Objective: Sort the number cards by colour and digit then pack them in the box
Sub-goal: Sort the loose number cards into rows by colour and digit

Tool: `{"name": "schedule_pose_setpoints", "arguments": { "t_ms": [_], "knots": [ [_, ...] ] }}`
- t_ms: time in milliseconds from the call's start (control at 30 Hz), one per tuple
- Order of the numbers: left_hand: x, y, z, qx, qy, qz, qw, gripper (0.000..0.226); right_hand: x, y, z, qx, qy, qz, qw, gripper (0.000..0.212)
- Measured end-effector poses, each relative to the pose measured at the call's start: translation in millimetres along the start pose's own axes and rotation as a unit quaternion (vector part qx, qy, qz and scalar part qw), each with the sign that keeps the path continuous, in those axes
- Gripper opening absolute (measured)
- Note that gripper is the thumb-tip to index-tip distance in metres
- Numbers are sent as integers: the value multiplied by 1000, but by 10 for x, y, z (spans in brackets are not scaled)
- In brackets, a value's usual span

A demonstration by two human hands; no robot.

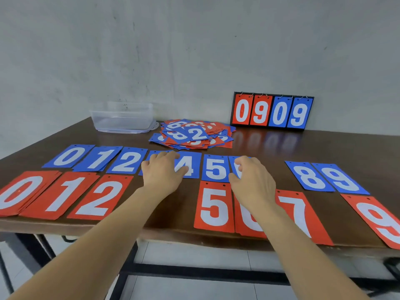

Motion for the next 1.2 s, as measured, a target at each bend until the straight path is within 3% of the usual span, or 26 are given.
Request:
{"name": "schedule_pose_setpoints", "arguments": {
  "t_ms": [300, 633, 900, 1000, 1100, 1200],
  "knots": [
    [1134, 296, 16, 10, 6, 3, 1000, 46, 1114, 145, -503, -2, 48, -36, 998, 30],
    [2202, 463, -378, -5, 49, 5, 999, 46, 2118, 17, -1418, 21, 88, -102, 991, 42],
    [2501, 410, -669, -19, 62, -9, 998, 41, 2458, -72, -1940, 13, 108, -136, 985, 78],
    [2559, 390, -740, -19, 71, -8, 997, 43, 2503, -112, -2000, -17, 127, -150, 980, 82],
    [2596, 322, -776, -19, 72, -17, 997, 44, 2487, -229, -2008, 1, 124, -186, 975, 79],
    [2653, 216, -799, -16, 73, -25, 997, 42, 2440, -389, -1901, 24, 102, -212, 972, 51]
  ]
}}
Point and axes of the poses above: each hand's wrist, its own x-axis towards the middle knuckle, its own z-axis out of the back of the hand, y = z × x, the point moved 10 cm from there along x, towards the middle knuckle, and after that the axes turned 10 degrees about z, right-handed, at the moved point
